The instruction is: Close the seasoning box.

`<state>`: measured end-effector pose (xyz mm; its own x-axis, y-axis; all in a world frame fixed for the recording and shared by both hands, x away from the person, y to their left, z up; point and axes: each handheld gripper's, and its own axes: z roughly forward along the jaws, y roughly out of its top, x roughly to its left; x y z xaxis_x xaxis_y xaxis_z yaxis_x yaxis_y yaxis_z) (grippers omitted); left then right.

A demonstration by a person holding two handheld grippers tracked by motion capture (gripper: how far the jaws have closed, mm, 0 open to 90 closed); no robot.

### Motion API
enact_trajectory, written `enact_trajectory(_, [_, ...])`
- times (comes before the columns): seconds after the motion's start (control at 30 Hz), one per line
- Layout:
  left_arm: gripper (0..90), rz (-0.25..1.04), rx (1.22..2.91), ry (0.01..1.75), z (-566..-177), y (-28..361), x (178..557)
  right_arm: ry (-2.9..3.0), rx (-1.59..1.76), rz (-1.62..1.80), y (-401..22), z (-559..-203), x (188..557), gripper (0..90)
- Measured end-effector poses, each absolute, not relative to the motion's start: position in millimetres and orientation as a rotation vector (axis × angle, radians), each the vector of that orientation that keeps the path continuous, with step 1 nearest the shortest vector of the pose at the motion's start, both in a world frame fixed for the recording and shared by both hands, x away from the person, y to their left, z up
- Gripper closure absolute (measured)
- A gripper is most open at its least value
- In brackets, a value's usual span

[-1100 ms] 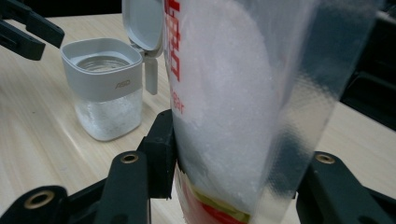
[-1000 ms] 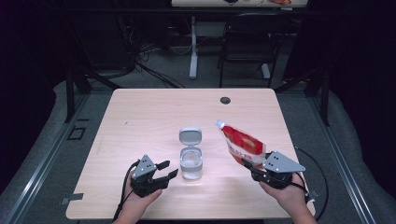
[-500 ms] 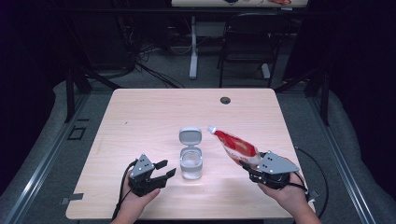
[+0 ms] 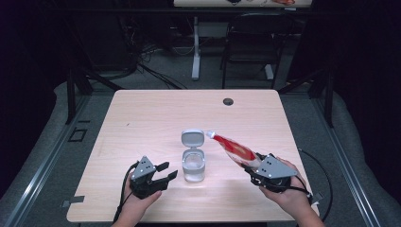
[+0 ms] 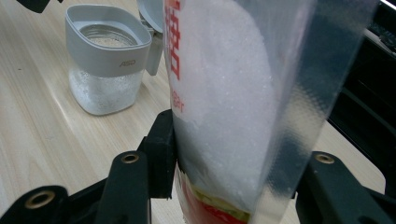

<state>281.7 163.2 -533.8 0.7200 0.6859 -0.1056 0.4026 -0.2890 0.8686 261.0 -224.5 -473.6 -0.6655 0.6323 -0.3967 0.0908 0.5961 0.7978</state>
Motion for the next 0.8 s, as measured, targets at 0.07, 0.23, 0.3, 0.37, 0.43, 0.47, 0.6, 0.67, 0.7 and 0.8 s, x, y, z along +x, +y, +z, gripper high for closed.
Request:
enact_trajectory(0.07, [51.6, 0.354, 1.921, 0.838, -533.9, 163.2, 281.8, 2.136, 0.564, 1.014, -224.0, -473.6, 260.7, 52.7])
enact_trajectory(0.23, [51.6, 0.356, 1.915, 0.839, -534.4, 163.4, 282.0, 2.130, 0.548, 0.999, -223.0, -471.9, 260.0, 52.7])
enact_trajectory(0.3, [51.6, 0.355, 1.913, 0.842, -534.4, 163.2, 281.8, 2.133, 0.544, 0.987, -222.6, -471.5, 259.7, 52.7])
enact_trajectory(0.37, [51.6, 0.354, 1.911, 0.844, -534.3, 163.3, 281.6, 2.125, 0.529, 0.958, -221.4, -471.1, 258.6, 52.7])
enact_trajectory(0.43, [51.6, 0.352, 1.911, 0.843, -534.5, 163.4, 281.7, 2.118, 0.524, 0.949, -220.4, -470.9, 257.5, 52.8])
enact_trajectory(0.47, [51.6, 0.352, 1.911, 0.843, -534.6, 163.4, 281.7, 2.115, 0.525, 0.953, -220.2, -471.0, 257.3, 52.7])
enact_trajectory(0.6, [51.6, 0.356, 1.914, 0.840, -534.7, 163.5, 282.0, 2.119, 0.510, 0.938, -218.3, -471.0, 256.9, 52.8])
enact_trajectory(0.67, [51.6, 0.357, 1.916, 0.838, -534.7, 163.8, 282.2, 2.120, 0.501, 0.929, -217.6, -470.4, 256.6, 52.8])
enact_trajectory(0.7, [51.6, 0.357, 1.915, 0.839, -534.7, 163.9, 282.3, 2.119, 0.497, 0.926, -217.4, -469.9, 256.4, 52.8])
enact_trajectory(0.8, [51.6, 0.357, 1.916, 0.842, -535.0, 164.0, 282.5, 2.106, 0.487, 0.908, -216.8, -468.0, 255.7, 52.8])
